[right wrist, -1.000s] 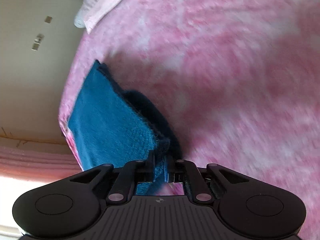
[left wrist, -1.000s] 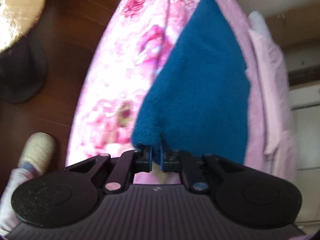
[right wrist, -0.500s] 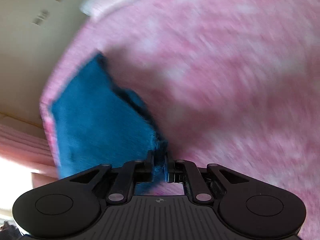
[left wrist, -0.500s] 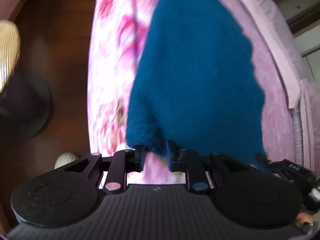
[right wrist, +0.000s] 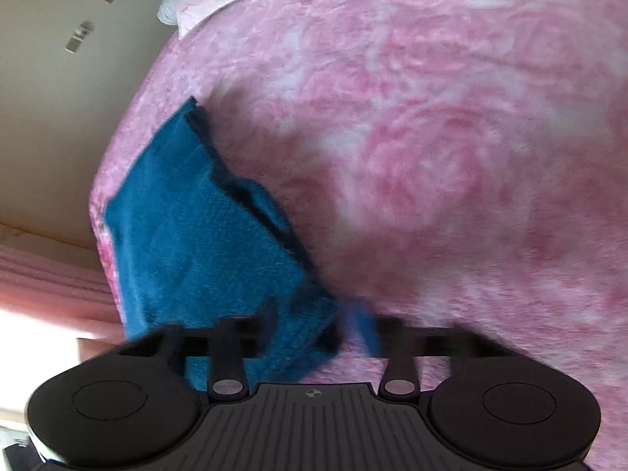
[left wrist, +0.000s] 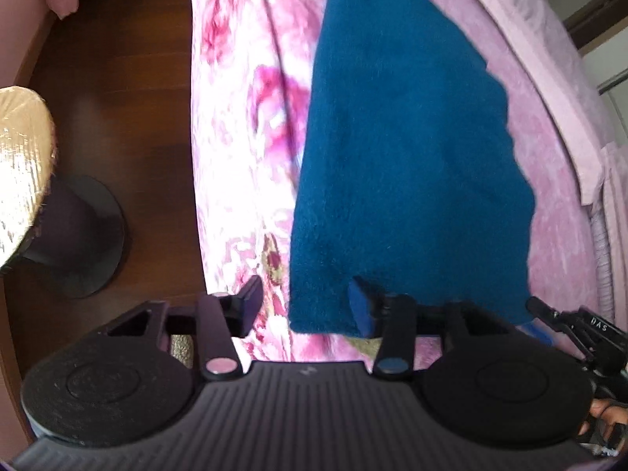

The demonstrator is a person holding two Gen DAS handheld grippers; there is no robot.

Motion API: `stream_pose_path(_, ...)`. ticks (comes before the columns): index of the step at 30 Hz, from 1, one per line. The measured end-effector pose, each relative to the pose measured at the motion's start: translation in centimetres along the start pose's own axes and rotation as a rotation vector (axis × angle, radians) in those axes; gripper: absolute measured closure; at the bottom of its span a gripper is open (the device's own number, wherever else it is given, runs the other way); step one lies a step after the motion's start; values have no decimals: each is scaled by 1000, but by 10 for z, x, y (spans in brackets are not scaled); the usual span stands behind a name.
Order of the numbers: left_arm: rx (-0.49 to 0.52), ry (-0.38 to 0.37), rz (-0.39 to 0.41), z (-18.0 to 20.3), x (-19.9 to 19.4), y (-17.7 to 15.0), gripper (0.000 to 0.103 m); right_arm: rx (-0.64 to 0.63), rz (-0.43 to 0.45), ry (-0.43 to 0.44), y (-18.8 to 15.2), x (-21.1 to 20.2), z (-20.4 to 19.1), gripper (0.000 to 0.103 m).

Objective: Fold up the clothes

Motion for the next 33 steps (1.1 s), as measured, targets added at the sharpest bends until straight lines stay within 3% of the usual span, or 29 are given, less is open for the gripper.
stream_pose_path(4,71,89,-7,9,6,-2,63,-144,117,-20,-3,-19,-14,96)
stream_pose_path(6,92,129,-13,12,6,-2,62,-105,41,-100,-9,-3,3,96)
stream_pose_path(9,138,194,-16,17,4,0,60,7,-13,-64,-8,4,18,94)
stream_pose_path(10,168,219,-12,19,2,3,60,-3,-26,-66,-5,3,15,85)
stream_pose_path(11,192,233,-9,21,0,4,60,-30,-41,-84,-2,0,12,65)
stream_pose_path(13,227,240,2,22,-4,7,60,-80,-32,-102,6,-7,7,53)
stream_pose_path(14,235,233,11,22,-7,10,60,-102,-28,-97,9,-12,5,53)
stream_pose_path(21,170,-26,52,-6,-4,42,60,-93,-125,48,34,9,10,53)
stream_pose_path(24,108,-103,26,-20,10,51,61,-45,-153,129,40,27,14,52)
stream_pose_path(27,62,-237,8,-11,19,61,64,-31,-169,215,46,34,16,52)
stream_pose_path(29,58,-295,-10,-9,25,61,66,-22,-180,259,51,39,16,53)
stream_pose_path(33,63,-331,-36,-9,36,56,68,-65,-207,283,58,50,5,53)
Point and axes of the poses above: each gripper's, at about its wrist camera, not at the fingertips, and x roughly the way its jaws point, z to its right, y to its top, the point moved 7 cm from there along x, roughly the way its jaws point, and after that the axes turned 8 degrees about -z, right-handed, at the moved point
